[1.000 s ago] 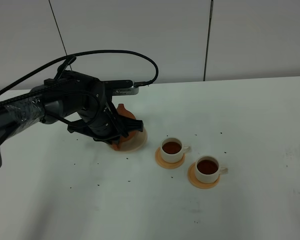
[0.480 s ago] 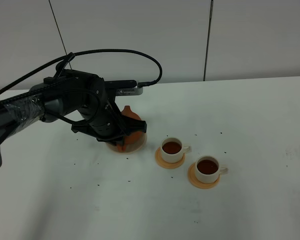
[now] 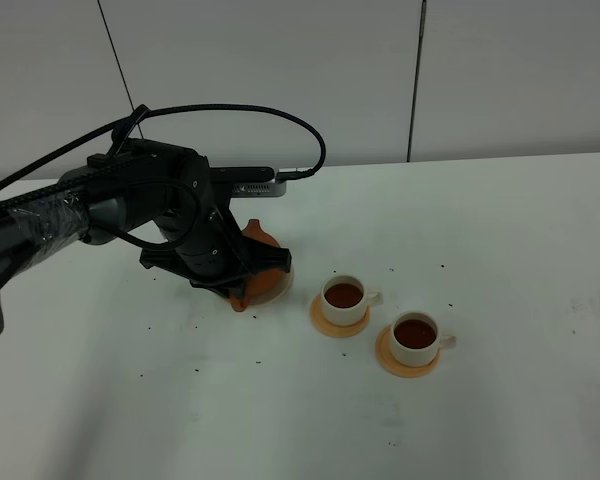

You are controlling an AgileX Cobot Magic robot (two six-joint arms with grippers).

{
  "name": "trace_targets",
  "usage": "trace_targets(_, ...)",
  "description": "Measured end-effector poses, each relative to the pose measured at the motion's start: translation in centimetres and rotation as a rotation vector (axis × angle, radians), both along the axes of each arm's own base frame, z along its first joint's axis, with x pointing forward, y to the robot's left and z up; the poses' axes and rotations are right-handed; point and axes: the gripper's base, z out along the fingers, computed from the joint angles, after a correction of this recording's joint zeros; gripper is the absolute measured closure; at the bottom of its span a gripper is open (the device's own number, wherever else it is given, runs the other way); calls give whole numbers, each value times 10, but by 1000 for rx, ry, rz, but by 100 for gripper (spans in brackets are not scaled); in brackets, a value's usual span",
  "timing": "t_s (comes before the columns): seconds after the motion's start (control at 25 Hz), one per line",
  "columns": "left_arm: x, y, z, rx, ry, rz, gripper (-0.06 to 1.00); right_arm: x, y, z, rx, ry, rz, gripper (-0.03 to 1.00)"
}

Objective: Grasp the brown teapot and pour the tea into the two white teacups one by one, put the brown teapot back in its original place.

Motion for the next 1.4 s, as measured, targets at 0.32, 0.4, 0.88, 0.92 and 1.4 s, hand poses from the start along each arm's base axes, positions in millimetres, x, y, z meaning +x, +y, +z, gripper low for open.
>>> trace_targets(0.32,-1,-2,0,-20,16,2,77,0,0,0,0,0,0,72)
trace_targets(0.4,-1,-2,0,-22,16,-1,72,0,0,0,0,0,0,72)
trace_targets(0.88,-4,-1,0,-10,41,-8,40,0,0,0,0,0,0,72)
trace_targets(0.92,-5,-1,-1,-6,52,-8,40,0,0,0,0,0,0,72)
trace_targets(1.4,-32,14,55,81,143,-67,40,0,0,0,0,0,0,72)
